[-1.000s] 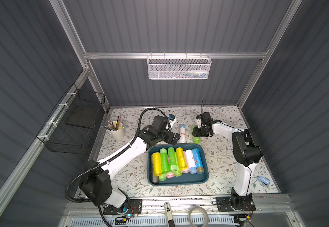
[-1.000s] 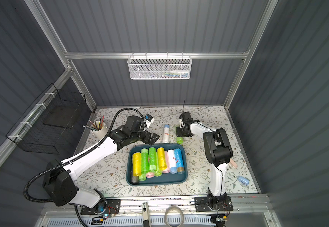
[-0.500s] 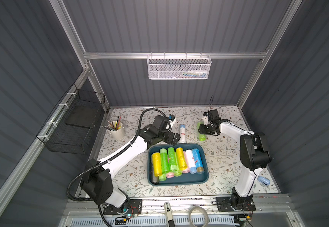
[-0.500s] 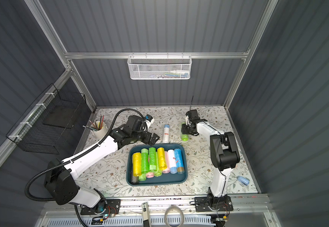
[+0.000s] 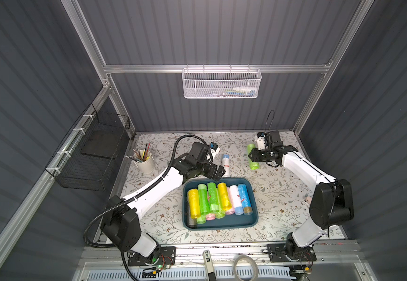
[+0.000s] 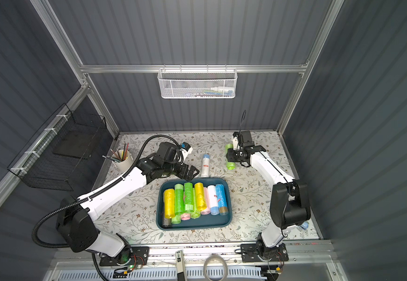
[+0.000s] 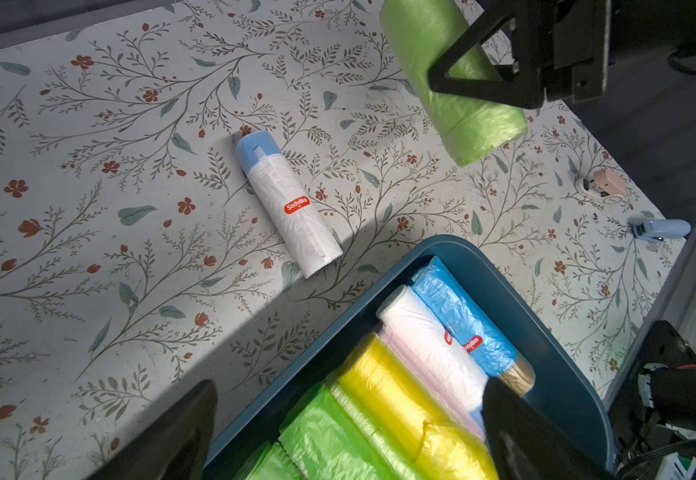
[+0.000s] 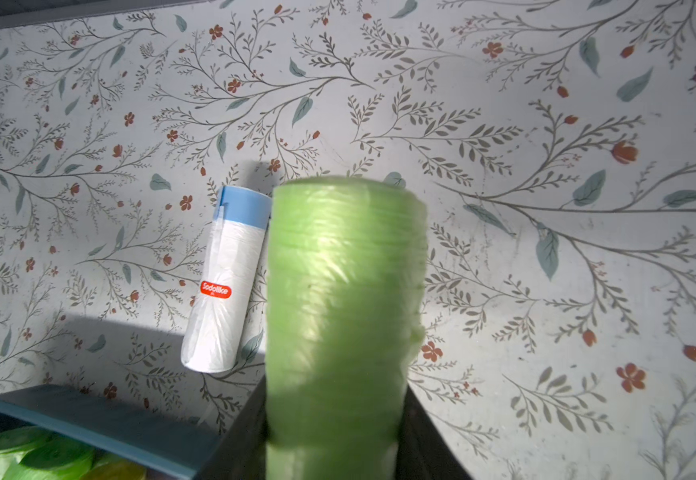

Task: Put the roll of trash bags into the storage box
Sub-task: Pick up the roll of trash bags from the center of the board, then place the roll of trash bags in the storage box.

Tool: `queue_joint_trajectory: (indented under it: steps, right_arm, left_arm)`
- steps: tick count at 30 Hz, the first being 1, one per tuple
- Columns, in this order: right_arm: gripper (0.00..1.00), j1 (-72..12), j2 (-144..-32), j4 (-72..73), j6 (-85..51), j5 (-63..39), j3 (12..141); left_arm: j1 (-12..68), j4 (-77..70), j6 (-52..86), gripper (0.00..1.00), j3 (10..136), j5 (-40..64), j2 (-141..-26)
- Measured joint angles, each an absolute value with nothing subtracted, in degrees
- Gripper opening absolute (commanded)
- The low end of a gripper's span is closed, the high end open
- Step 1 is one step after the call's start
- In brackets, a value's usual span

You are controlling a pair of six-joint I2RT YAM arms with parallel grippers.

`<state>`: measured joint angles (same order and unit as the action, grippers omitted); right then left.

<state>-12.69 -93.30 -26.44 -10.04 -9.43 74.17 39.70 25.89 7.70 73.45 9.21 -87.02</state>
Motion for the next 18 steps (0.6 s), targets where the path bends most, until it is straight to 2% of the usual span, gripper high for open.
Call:
queue_joint_trajectory:
  steps: [14, 18]
  right_arm:
    - [0.40, -13.08, -80.09, -28.77, -12.93, -18.35, 65.21]
    - [0.40, -13.87, -78.39, -29.71, -13.67, -20.27, 64.58]
  left_arm:
    - [39.70, 36.75, 3.36, 1.00, 80.68, 15.42, -87.13]
    - [39.70, 37.82, 2.94, 1.00, 78.70, 17.50, -85.21]
